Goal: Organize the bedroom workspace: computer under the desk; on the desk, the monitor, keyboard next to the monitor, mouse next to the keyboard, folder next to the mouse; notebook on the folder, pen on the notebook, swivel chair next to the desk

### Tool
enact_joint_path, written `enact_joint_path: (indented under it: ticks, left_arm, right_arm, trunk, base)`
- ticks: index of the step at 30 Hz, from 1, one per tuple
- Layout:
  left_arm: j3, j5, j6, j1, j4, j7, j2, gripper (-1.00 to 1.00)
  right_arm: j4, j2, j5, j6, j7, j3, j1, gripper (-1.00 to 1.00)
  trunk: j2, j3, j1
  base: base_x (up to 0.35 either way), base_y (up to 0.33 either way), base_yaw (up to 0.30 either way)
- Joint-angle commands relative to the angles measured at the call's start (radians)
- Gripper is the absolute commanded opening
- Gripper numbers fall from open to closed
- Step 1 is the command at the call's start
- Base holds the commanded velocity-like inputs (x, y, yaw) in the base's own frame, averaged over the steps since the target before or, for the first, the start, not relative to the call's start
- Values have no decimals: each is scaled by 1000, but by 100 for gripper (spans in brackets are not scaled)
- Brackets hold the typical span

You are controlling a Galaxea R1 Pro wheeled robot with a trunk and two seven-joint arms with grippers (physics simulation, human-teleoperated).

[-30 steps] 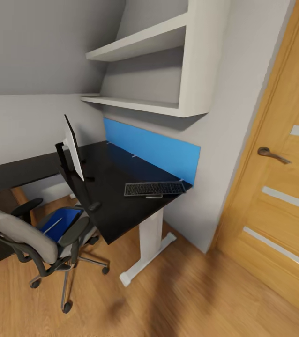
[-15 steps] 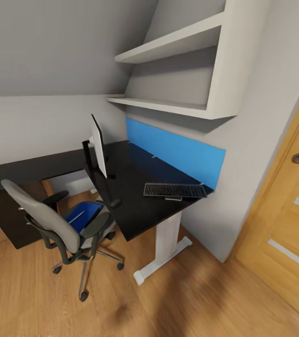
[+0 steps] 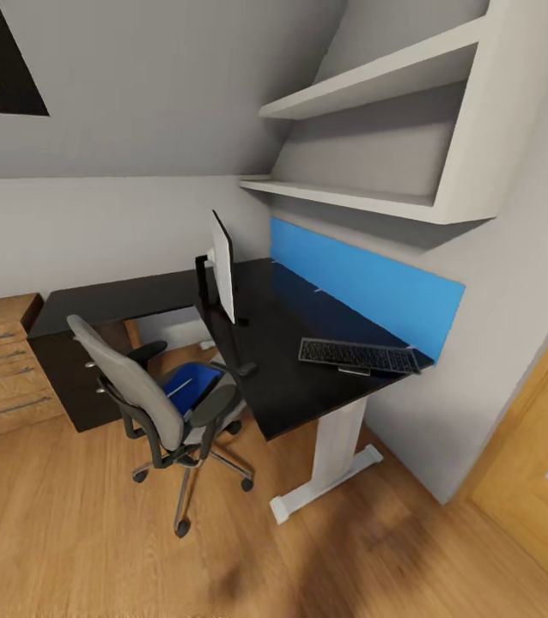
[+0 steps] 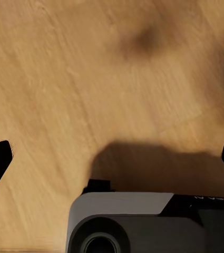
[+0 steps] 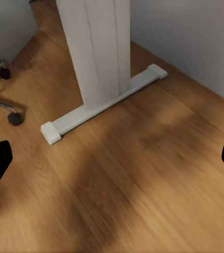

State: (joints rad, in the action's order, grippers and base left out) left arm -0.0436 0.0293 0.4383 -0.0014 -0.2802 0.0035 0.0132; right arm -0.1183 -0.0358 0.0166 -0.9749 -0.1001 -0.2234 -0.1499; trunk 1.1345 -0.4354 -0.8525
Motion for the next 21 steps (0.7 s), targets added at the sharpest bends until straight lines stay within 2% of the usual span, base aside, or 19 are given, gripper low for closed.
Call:
enact_joint_path:
  ticks: [1,14,21]
  left_arm:
    - [-4,3,2,0,0,-2,1,100]
    - [-4,3,2,0,0,-2,1,100]
    - [-4,3,2,0,0,-2,1,100]
  right_arm:
    - [0,0,2,-2,-10,-8,0,100]
    - [0,0,2,-25,-10,-10,0,100]
    - [0,0,3,-25,-10,-10,0,100]
  trunk:
    - [1,-1,0]
    - [1,4,0]
    - [1,4,0]
  base:
    - [0,0,281]
    - [-6,3,282]
    - [-179,75,290]
